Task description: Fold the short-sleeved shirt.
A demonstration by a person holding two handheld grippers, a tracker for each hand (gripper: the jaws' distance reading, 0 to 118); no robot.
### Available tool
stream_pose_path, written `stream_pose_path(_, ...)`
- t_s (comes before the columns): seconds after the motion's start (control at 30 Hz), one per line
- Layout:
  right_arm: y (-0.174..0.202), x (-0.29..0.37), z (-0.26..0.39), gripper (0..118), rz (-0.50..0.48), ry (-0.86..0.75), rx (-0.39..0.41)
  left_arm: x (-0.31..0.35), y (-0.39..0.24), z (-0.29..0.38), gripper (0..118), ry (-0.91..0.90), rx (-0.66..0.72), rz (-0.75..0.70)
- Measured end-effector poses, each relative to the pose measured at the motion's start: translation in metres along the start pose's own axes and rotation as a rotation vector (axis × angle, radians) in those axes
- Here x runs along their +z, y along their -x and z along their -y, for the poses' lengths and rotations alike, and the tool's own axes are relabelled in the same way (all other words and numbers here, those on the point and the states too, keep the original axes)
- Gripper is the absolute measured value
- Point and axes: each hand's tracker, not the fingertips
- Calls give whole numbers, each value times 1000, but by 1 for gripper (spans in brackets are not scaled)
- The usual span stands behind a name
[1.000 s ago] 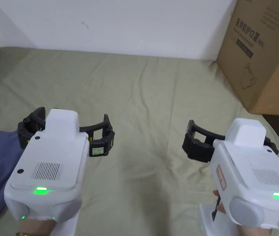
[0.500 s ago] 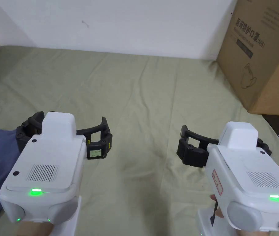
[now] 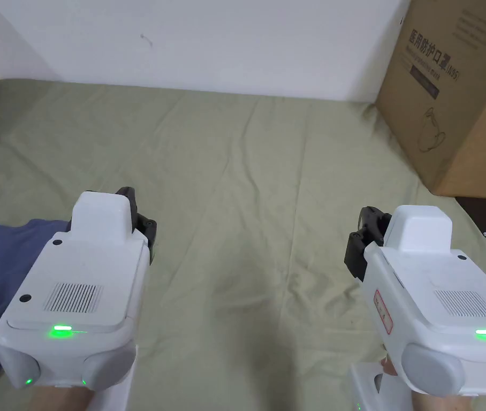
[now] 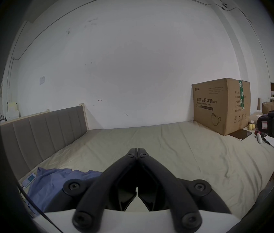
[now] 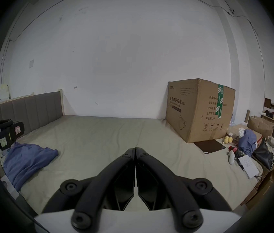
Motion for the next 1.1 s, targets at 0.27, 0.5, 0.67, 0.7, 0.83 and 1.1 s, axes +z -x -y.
stream_pose_path(0.27, 1, 2, 1, 0, -16, 0, -6, 0, 5, -1, 0, 4, 18, -12)
stream_pose_path(0.5, 2, 2, -1, 0, -23, -3, 2, 0, 5, -2, 0, 1, 20, -14)
stream_pose_path(0.67, 1, 1, -2, 0, -25, -2, 3, -1, 5, -3, 0, 2, 17, -14)
stream_pose_path(0.7, 1, 1, -2, 0, -27, -1, 2, -1, 5, -3, 0, 2, 17, -12)
stream_pose_path(0.83, 0, 1, -3, 0, -24, -2, 11, -1, 5, -4, 0, 0, 12, -9)
stream_pose_path(1.1, 3, -1, -5, 0, -38, -1, 29, 0, 7, -6, 0, -1, 22, -11)
